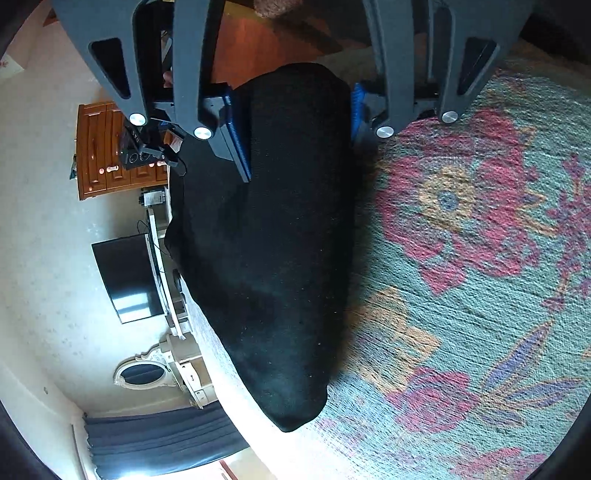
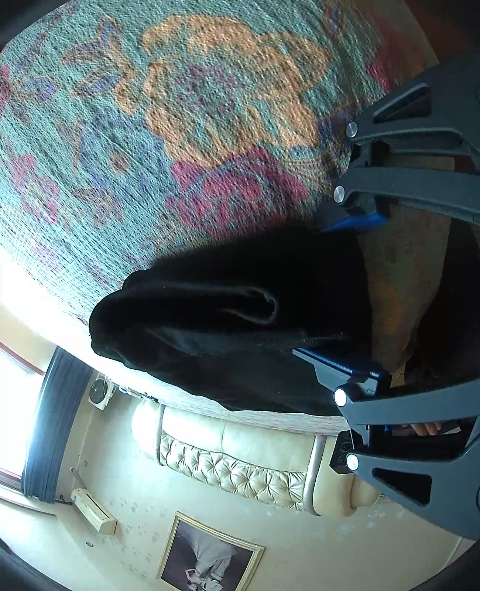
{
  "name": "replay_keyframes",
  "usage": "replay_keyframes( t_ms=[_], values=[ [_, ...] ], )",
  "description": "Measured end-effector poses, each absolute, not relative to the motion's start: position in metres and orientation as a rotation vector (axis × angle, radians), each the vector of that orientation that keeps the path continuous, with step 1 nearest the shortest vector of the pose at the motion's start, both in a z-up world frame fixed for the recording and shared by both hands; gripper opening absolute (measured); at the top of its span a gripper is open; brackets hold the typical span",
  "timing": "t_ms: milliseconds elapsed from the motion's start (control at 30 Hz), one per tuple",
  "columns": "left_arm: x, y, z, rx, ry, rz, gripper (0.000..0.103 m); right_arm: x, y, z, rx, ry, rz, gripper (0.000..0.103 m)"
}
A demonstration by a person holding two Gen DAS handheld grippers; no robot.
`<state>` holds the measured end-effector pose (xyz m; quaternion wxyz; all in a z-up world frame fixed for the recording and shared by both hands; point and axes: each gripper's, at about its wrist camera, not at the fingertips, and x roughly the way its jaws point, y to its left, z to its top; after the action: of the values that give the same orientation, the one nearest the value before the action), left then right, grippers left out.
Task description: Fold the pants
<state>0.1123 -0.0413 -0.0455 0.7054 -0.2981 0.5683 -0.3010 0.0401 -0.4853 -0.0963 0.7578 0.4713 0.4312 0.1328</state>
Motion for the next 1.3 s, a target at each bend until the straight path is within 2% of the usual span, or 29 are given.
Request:
replay_keyframes(
  t_ms=[133, 433, 1300],
  values=[
    [0.109, -0.043, -0.039, -0.620, 1.244, -0.655, 0.036, 0.036, -0.481, -0.096, 1.011, 0.919, 0.287, 0.049],
    [0.106, -0.042, -0.031, -0.541, 1.199, -0.625, 0.034, 0.041, -0.466, -0.089, 1.009, 0.909, 0.288, 0.048],
    [0.092, 0.020, -0.023, -0.554, 1.118, -0.500, 0.033, 0.091, -0.378, -0.074, 0.948, 1.010, 0.364, 0.048]
  ],
)
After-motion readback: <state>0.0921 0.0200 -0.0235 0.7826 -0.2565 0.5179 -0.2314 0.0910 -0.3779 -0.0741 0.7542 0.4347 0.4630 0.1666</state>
